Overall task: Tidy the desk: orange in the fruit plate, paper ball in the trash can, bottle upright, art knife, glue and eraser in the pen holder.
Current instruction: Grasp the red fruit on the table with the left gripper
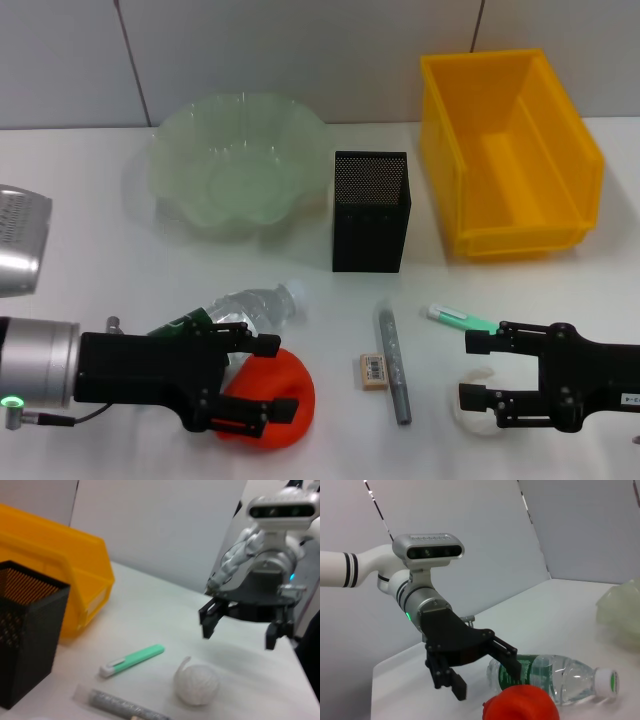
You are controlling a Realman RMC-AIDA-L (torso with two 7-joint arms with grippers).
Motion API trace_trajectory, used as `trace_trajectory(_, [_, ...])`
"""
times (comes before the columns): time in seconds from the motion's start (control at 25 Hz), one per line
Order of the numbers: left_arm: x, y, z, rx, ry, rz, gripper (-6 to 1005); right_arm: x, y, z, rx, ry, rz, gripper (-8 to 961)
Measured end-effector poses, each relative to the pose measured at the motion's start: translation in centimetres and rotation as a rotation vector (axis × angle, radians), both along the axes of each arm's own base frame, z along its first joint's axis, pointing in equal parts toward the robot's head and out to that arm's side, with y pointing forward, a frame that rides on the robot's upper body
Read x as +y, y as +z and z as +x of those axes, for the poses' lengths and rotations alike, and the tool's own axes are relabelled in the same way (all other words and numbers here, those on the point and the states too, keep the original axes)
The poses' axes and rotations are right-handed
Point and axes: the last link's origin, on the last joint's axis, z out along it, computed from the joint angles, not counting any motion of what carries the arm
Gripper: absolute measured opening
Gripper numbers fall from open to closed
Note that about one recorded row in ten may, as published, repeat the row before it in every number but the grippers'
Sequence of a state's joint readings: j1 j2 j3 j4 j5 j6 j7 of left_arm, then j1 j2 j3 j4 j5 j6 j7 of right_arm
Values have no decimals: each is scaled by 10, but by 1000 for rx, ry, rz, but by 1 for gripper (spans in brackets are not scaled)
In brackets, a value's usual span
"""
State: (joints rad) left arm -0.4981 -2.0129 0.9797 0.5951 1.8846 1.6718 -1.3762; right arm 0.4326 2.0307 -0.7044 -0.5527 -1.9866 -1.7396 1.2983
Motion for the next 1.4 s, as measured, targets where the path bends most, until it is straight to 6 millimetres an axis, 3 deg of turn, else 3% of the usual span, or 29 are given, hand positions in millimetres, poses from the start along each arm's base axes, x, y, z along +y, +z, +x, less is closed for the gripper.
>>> trace_trajectory(0.48, [11,-20,-6,163,-25,20,861,2,2,-1,4,-14,0,768])
trace_trajectory(0.88, [15,-23,-4,229,-65,5,857,3,2,-2,10,-22,-4,767])
trace_trajectory(1.4, [15,-22,-4,226,-69,7,236,4,2,-3,12,-21,-7,765])
